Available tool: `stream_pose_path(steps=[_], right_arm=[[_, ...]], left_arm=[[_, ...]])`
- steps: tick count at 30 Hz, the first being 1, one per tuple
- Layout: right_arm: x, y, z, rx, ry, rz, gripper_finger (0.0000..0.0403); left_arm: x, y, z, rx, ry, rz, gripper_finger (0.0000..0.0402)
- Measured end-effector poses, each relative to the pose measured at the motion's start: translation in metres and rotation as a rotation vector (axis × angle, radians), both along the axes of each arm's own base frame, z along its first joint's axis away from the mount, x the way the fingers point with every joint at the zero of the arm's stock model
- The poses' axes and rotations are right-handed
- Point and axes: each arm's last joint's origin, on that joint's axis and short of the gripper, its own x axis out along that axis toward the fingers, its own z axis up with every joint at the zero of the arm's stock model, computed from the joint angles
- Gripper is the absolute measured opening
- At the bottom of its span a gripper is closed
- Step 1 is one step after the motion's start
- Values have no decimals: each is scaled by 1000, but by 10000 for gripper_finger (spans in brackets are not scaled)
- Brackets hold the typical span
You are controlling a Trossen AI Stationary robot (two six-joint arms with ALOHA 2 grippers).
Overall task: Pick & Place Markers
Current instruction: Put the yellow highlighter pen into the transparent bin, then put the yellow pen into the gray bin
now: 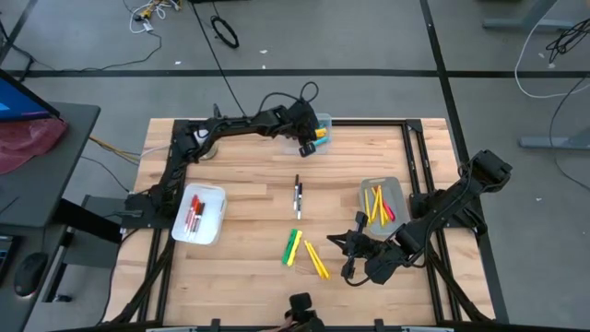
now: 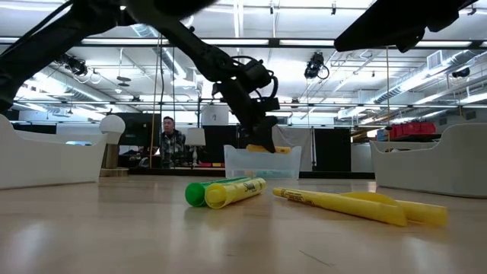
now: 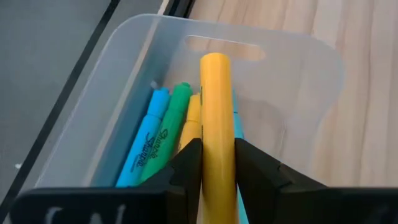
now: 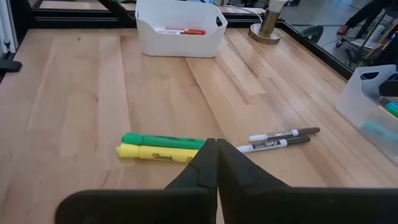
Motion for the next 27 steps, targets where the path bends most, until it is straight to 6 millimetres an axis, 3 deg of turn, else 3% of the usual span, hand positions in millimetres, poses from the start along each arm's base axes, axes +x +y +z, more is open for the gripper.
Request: stream_pose_path(steps=[8, 19, 21, 27], right_arm=[[0, 0, 0, -4, 4, 1, 6], [0, 0, -1, -11, 10, 3, 7], [0, 0, -1, -11, 11, 3, 7], [2, -4, -1, -3, 8, -15, 7]], left_arm=[[-3, -1, -3, -37, 28, 20, 92], [-6, 0, -3, -63, 40, 45, 151], [-8, -4, 2, -72, 51, 45, 160], [-18, -31, 52, -58, 46, 45, 160]])
